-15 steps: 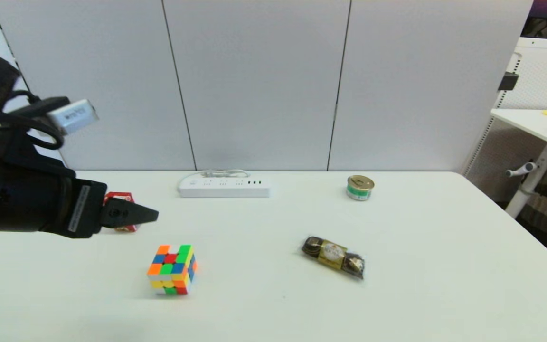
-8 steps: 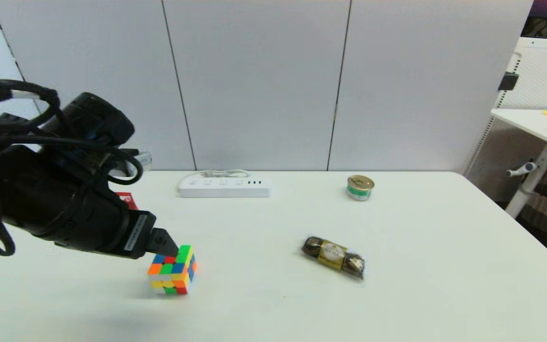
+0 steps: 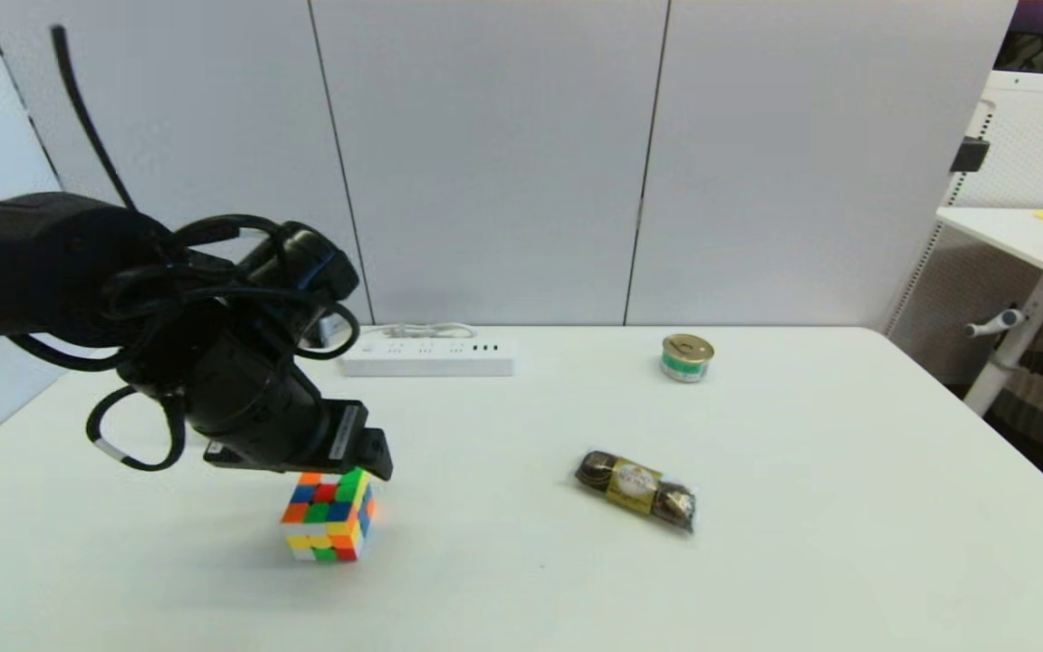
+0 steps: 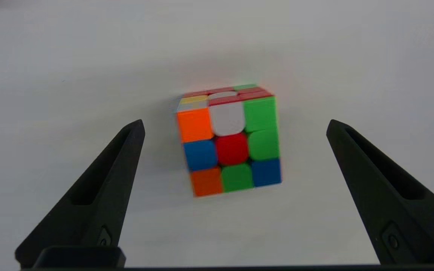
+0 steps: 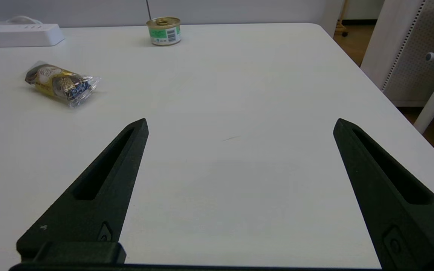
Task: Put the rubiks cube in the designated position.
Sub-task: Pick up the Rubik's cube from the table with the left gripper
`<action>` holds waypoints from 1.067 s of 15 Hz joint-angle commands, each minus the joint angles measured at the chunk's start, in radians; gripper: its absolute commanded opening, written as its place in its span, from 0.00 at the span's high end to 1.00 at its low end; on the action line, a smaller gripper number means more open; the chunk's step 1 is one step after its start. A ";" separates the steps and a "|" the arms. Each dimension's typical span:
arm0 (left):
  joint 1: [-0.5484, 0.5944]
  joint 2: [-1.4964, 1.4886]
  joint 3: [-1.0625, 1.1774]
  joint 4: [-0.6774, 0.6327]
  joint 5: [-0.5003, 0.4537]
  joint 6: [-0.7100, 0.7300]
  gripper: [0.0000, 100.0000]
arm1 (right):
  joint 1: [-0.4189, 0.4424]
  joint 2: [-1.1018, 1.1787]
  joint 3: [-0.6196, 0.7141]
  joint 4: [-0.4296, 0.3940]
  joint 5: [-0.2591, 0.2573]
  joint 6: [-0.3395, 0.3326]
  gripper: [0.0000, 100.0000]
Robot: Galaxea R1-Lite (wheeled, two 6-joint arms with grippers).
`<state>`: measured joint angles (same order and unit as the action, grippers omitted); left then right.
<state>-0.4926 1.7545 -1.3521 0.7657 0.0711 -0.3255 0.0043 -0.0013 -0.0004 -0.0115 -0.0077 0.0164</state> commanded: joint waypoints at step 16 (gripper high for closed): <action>-0.011 0.082 0.082 0.001 0.065 -0.110 0.00 | 0.000 0.001 0.000 -0.001 0.000 0.000 0.00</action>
<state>-0.5032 1.8419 -1.2796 0.7619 0.1360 -0.4319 0.0043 -0.0009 0.0000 -0.0123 -0.0081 0.0164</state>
